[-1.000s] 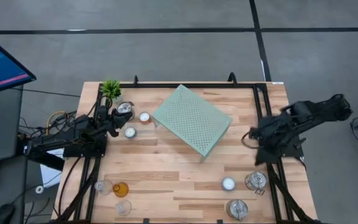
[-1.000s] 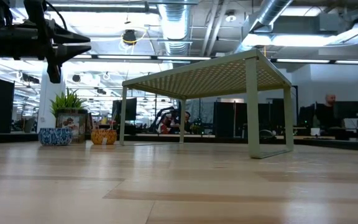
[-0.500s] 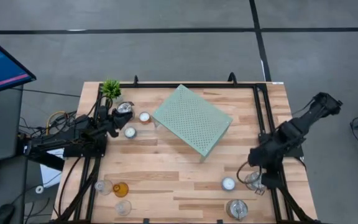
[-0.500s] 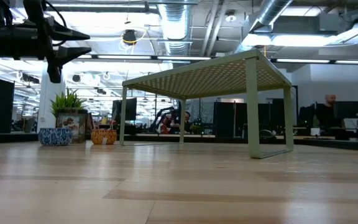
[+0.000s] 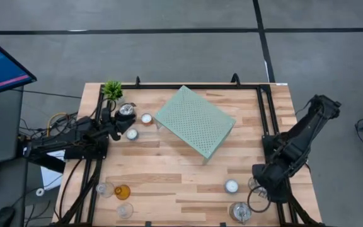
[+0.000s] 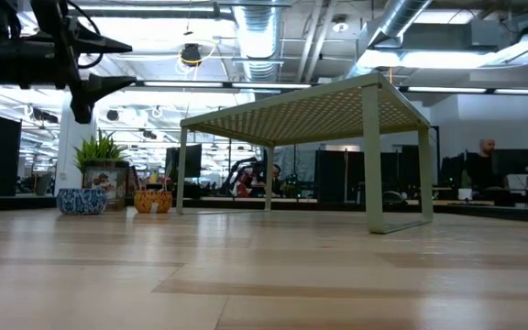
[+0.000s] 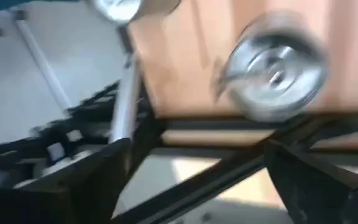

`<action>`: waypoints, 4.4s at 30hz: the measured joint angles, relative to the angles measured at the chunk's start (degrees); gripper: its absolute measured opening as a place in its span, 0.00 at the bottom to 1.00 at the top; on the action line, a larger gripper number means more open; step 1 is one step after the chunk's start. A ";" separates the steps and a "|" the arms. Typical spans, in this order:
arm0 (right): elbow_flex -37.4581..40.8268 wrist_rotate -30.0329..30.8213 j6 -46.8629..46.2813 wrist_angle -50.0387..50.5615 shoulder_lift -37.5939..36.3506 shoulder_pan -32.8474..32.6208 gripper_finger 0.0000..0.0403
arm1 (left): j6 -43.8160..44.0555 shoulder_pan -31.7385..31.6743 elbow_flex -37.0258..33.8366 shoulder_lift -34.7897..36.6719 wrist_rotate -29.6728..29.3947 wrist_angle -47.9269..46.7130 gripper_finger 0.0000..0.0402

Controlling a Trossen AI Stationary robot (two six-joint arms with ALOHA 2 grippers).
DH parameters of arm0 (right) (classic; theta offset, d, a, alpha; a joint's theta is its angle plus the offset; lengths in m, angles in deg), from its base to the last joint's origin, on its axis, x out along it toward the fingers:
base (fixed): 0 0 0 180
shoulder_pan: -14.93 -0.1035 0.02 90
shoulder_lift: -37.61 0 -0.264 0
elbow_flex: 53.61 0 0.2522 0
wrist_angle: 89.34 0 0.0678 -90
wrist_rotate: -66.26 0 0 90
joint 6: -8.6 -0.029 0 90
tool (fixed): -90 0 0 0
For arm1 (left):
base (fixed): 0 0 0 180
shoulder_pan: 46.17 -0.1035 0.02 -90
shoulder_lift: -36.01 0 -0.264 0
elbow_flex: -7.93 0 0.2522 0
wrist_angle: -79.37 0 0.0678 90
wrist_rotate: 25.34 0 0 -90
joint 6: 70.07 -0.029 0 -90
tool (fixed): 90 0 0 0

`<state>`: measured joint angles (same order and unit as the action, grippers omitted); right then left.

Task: Stock candles on shelf
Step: Put the right silver scented candle on the shelf

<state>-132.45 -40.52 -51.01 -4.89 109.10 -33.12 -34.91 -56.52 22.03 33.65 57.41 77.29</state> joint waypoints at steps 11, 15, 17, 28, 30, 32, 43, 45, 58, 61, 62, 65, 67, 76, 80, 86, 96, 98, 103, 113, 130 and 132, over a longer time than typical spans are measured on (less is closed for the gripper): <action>0.00 16.42 3.18 -1.94 1.65 -3.79 0.99 | 5.89 0.00 0.00 -7.63 0.05 0.11 0.72; 1.69 20.23 2.18 -4.08 1.96 -3.99 0.99 | 5.89 0.00 0.00 -9.43 0.11 2.48 0.73; 3.58 20.46 -0.77 -4.64 1.94 -3.42 0.99 | 5.86 -0.02 0.00 -9.79 0.09 4.19 0.73; 7.69 16.80 -1.52 -2.58 1.54 -3.26 0.99 | 5.41 -0.02 0.00 -9.74 0.36 7.07 0.73; 7.69 16.79 -2.24 -2.70 0.83 -4.35 0.99 | 3.64 -0.02 0.00 -9.65 2.93 7.26 0.73; 7.67 16.76 -3.24 -2.74 0.26 -5.61 0.99 | 2.96 0.00 0.00 -9.65 5.26 7.36 0.73; 7.67 18.86 -4.80 -1.92 -0.29 -8.50 0.99 | 4.02 0.00 0.00 -9.65 11.21 7.72 0.73; 7.67 19.86 -4.98 -1.92 -0.29 -8.52 0.99 | 4.10 -0.02 0.00 -9.65 11.22 7.74 0.73; 7.67 21.61 -8.87 -4.10 -0.47 -7.72 0.99 | 4.12 -0.02 0.00 -9.65 11.20 7.91 0.73; 7.67 23.78 -9.44 -4.09 -0.59 -6.34 0.99 | 4.12 -0.02 0.00 -9.65 11.20 7.91 0.73; 7.66 24.32 -9.46 -4.20 -0.68 -5.82 0.99 | 4.12 -0.02 0.00 -9.65 11.20 7.91 0.73; 7.63 24.38 -9.48 -4.29 -0.73 -3.81 0.99 | 4.12 -0.02 0.00 -9.65 11.19 7.93 0.73; 7.64 24.66 -9.48 -4.29 -0.73 -2.95 0.99 | 4.12 -0.02 0.00 -9.65 11.18 7.93 0.73; 7.63 22.28 -15.55 -14.01 -0.73 -2.14 0.99 | 4.12 -0.02 0.00 -9.65 11.20 7.96 0.73; 7.63 20.73 -15.20 -17.75 -0.73 -2.52 0.99 | 4.12 -0.01 0.00 -9.65 11.19 8.06 0.73; 7.61 21.53 -14.97 -19.99 0.08 -1.46 0.99 | 4.12 -0.01 0.00 -9.65 11.18 8.15 0.73; 7.61 21.18 -18.37 -10.49 0.21 -1.14 0.99 | 4.12 0.00 0.00 -9.69 11.18 8.41 0.73; 7.61 20.35 -20.64 -6.46 0.21 -1.16 0.99 | 4.12 -0.02 0.00 -9.69 11.18 8.51 0.73; 7.61 15.46 -22.87 -0.59 0.21 -1.17 0.98 | 4.12 -0.02 0.00 -9.69 11.18 8.78 0.73; 7.63 13.84 -20.92 1.44 0.19 -3.10 0.99 | 4.12 -0.02 0.00 -9.69 11.18 8.96 0.73; 7.63 14.45 -17.83 -4.08 0.17 -8.37 0.99 | 4.13 -0.02 0.00 -9.69 11.18 8.98 0.73; 7.63 14.45 -17.83 -4.75 0.17 -8.74 0.99 | 4.13 -0.02 0.00 -9.71 11.18 8.99 0.73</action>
<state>-124.82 -26.07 -68.85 -9.64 109.27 -41.86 -30.78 -56.55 22.03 23.94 68.58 86.28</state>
